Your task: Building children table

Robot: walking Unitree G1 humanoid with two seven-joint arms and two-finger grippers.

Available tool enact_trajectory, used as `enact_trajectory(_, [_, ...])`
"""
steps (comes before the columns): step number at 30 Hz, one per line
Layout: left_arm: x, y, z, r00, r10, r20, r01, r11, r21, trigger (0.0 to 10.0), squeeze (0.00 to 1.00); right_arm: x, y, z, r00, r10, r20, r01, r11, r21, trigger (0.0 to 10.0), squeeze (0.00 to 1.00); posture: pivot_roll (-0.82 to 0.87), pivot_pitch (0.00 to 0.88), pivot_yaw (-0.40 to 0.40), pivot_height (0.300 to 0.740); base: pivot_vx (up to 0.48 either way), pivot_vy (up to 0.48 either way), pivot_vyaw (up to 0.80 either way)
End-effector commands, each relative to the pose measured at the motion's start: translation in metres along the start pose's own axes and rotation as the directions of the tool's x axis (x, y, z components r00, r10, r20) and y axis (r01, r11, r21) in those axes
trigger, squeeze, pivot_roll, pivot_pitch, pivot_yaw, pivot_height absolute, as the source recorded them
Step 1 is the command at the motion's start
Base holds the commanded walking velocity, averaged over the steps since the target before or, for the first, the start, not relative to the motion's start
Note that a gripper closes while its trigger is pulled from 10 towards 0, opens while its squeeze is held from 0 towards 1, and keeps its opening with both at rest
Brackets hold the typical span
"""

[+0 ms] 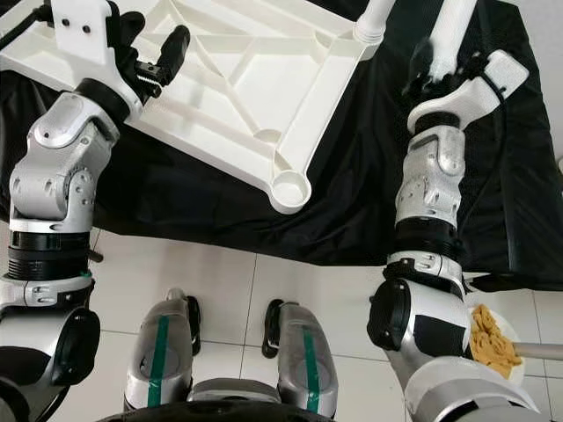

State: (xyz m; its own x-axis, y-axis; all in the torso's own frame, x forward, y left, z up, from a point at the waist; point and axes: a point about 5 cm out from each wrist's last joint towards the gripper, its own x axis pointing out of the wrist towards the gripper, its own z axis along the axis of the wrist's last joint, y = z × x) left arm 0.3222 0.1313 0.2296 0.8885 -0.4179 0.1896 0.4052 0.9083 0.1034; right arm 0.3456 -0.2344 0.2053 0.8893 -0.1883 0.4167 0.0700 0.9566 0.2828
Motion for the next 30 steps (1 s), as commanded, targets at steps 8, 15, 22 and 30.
enact_trajectory(8, [-0.002,-0.009,-0.004,0.992,-0.122,-0.016,0.122,0.993,0.008,10.0,0.0,0.001,0.023,0.023,0.973,0.144,0.183,-0.133,0.989,-0.071,10.0,0.0,0.12,0.047,-0.094,0.74,0.0,0.0,0.0])
enact_trajectory(15, [-0.005,-0.013,-0.009,0.982,-0.186,-0.038,0.186,0.983,0.005,10.0,0.0,0.008,0.037,0.032,0.946,0.216,0.241,-0.199,0.976,-0.091,10.0,0.0,0.12,0.049,-0.091,0.74,0.0,0.0,0.0])
enact_trajectory(22, [-0.004,-0.015,-0.009,0.975,-0.221,-0.036,0.221,0.975,-0.014,10.0,0.0,0.011,0.051,0.032,0.919,0.325,0.223,-0.302,0.944,-0.128,10.0,0.0,0.13,0.046,-0.095,0.74,0.0,0.0,0.0])
enact_trajectory(30, [0.0,-0.031,0.001,0.934,-0.357,0.023,0.357,0.924,-0.14,10.0,1.0,-0.006,0.06,0.001,0.872,0.486,0.063,-0.479,0.872,-0.099,10.0,0.0,0.14,0.05,-0.112,0.74,0.0,0.0,0.0])
